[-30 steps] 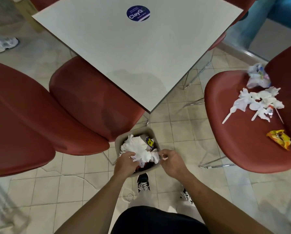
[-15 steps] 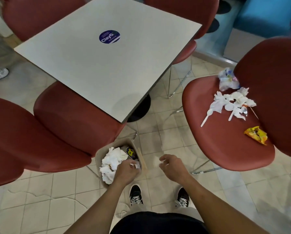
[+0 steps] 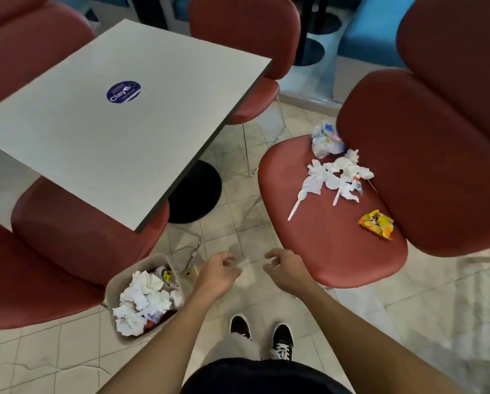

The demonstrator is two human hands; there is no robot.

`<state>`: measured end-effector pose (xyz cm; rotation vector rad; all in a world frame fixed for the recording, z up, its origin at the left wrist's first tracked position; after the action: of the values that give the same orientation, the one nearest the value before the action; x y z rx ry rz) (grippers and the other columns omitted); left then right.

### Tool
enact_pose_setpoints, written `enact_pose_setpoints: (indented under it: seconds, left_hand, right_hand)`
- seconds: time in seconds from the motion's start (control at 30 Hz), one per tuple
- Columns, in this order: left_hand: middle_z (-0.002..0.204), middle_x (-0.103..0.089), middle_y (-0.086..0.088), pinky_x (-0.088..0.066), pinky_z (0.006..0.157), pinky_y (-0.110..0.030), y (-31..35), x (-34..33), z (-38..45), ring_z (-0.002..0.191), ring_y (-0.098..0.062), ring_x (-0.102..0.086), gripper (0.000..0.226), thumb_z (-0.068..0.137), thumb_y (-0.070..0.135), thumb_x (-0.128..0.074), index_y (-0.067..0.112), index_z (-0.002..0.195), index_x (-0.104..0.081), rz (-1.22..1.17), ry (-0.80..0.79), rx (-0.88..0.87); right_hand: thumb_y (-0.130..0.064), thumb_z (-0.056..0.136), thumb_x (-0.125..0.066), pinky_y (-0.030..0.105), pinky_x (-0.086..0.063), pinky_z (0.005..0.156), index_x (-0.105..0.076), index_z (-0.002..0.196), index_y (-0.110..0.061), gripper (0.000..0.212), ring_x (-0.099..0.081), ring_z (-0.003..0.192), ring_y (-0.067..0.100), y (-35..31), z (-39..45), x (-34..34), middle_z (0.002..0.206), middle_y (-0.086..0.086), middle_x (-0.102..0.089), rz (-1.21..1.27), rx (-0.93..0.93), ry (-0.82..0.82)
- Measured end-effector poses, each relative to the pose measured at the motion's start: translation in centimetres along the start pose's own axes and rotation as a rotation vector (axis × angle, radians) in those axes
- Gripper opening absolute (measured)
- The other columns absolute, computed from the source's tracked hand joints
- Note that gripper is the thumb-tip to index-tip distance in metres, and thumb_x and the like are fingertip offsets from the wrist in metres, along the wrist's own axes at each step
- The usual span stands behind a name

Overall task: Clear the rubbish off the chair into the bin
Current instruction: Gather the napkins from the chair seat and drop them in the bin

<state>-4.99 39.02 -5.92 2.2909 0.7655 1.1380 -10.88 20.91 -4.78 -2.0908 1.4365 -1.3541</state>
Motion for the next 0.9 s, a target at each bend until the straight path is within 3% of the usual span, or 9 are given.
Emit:
enact_pose_setpoints:
  seconds: [0.13, 0.23, 0.43, 0.57, 0.7, 0.8, 0.9]
  left_hand:
    - [0.109, -0.059, 0.005, -0.042, 0.081, -0.021, 4.9, -1.0, 1.9, 0.101, -0.012, -0.057, 0.03, 0.082, 0.026, -0.069, 0.024, 0.112, -0.065, 0.085, -0.02, -0.105]
    - [0.12, -0.059, 0.003, -0.042, 0.086, -0.021, 8.1, -1.5, 4.1, 0.106, -0.014, -0.058, 0.032, 0.082, 0.03, -0.068, 0.028, 0.114, -0.064, 0.165, -0.044, -0.157]
    - [0.125, -0.06, 0.003, -0.044, 0.097, -0.026, 14.3, -3.6, 8.0, 0.113, -0.014, -0.057, 0.032, 0.083, 0.025, -0.069, 0.025, 0.115, -0.065, 0.239, -0.091, -0.234]
    - [0.116, -0.062, 0.004, -0.04, 0.093, -0.02, 18.0, -6.6, 11.0, 0.111, -0.012, -0.056, 0.031, 0.081, 0.022, -0.072, 0.022, 0.111, -0.066, 0.211, -0.133, -0.233]
    - [0.105, -0.061, 0.009, -0.042, 0.088, -0.022, 21.9, -9.5, 14.1, 0.099, -0.009, -0.057, 0.029, 0.078, 0.026, -0.074, 0.027, 0.106, -0.068, 0.243, -0.13, -0.22]
    - [0.098, -0.062, 0.005, -0.042, 0.083, -0.021, 25.6, -12.3, 17.2, 0.095, -0.013, -0.06, 0.027, 0.077, 0.023, -0.075, 0.025, 0.104, -0.069, 0.25, -0.13, -0.216]
    - [0.104, -0.064, 0.005, -0.041, 0.085, -0.021, 28.8, -14.9, 20.0, 0.1, -0.012, -0.059, 0.028, 0.078, 0.024, -0.073, 0.026, 0.105, -0.069, 0.299, -0.14, -0.243]
  right_hand:
    - [-0.03, 0.083, -0.066, 0.024, -0.045, 0.086, -0.061, 0.123, -0.019, 0.041, -0.061, 0.104, 0.021, 1.2, 1.6, 3.8, 0.112, 0.007, -0.066, 0.01, -0.033, 0.062]
    - [-0.03, 0.083, -0.066, 0.031, -0.048, 0.094, -0.061, 0.122, -0.016, 0.042, -0.06, 0.109, 0.024, 1.8, 2.9, 7.7, 0.118, 0.007, -0.065, 0.037, -0.062, 0.152]
    - [-0.026, 0.084, -0.067, 0.026, -0.045, 0.086, -0.058, 0.126, -0.015, 0.044, -0.06, 0.097, 0.02, 4.6, 6.3, 14.0, 0.111, 0.007, -0.064, 0.093, -0.125, 0.233]
    - [-0.027, 0.085, -0.067, 0.036, -0.051, 0.091, -0.056, 0.129, -0.015, 0.047, -0.061, 0.1, 0.023, 6.7, 9.6, 17.7, 0.102, 0.007, -0.062, 0.101, -0.18, 0.212]
    - [-0.025, 0.086, -0.065, 0.032, -0.051, 0.087, -0.055, 0.129, -0.015, 0.046, -0.058, 0.092, 0.019, 8.6, 13.4, 21.6, 0.093, 0.001, -0.056, 0.123, -0.182, 0.197]
    - [-0.022, 0.085, -0.065, 0.029, -0.049, 0.082, -0.056, 0.127, -0.017, 0.043, -0.058, 0.09, 0.019, 10.6, 16.9, 24.7, 0.095, 0.003, -0.06, 0.156, -0.19, 0.187]
    - [-0.023, 0.081, -0.066, 0.031, -0.048, 0.085, -0.058, 0.124, -0.018, 0.044, -0.061, 0.102, 0.026, 12.6, 20.0, 27.0, 0.105, 0.009, -0.067, 0.144, -0.193, 0.193]
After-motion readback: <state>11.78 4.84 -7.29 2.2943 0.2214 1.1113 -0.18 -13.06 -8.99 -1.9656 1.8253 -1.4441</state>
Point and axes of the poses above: each hand's wrist, its own z-axis towards the middle knuckle, its own x-axis out of the back of the hand, y = z × x, the point moved 10 cm from there along z, towards the middle knuckle
